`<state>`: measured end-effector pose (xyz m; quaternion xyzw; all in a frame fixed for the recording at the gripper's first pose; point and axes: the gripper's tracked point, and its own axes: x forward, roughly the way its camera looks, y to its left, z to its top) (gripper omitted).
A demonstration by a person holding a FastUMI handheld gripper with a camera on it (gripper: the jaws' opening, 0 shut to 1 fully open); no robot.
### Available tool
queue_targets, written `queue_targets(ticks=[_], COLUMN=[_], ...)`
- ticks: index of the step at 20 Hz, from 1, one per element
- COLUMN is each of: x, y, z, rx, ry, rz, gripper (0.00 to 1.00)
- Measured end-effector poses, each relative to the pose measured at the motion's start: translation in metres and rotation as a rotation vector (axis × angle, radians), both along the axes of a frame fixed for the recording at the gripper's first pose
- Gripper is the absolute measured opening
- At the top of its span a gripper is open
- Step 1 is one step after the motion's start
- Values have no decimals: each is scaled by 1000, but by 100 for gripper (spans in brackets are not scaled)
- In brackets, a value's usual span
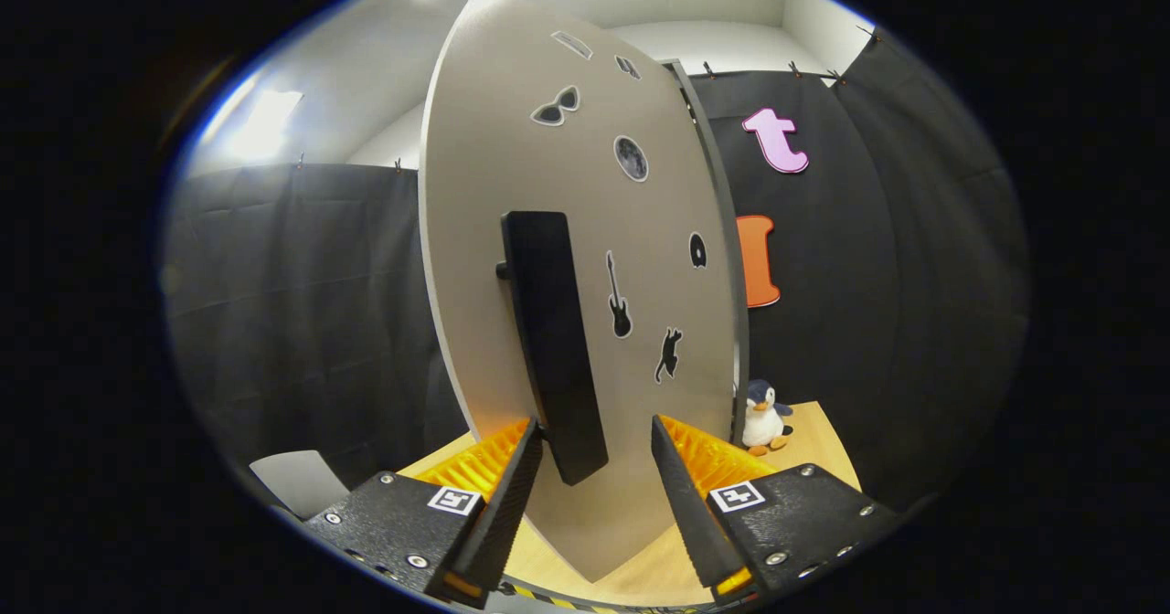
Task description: Open the shoe cabinet door, grab the shoes and put them into the shoe cabinet, then close the shoe cabinet door.
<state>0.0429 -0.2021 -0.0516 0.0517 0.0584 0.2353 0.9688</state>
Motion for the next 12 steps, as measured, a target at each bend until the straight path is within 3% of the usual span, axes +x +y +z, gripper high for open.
queue_targets(ticks=[5,12], x=[-4,3], y=[14,22], z=[0,-1], rx=[34,8], ry=[18,6], rz=[32,59], gripper=[87,94])
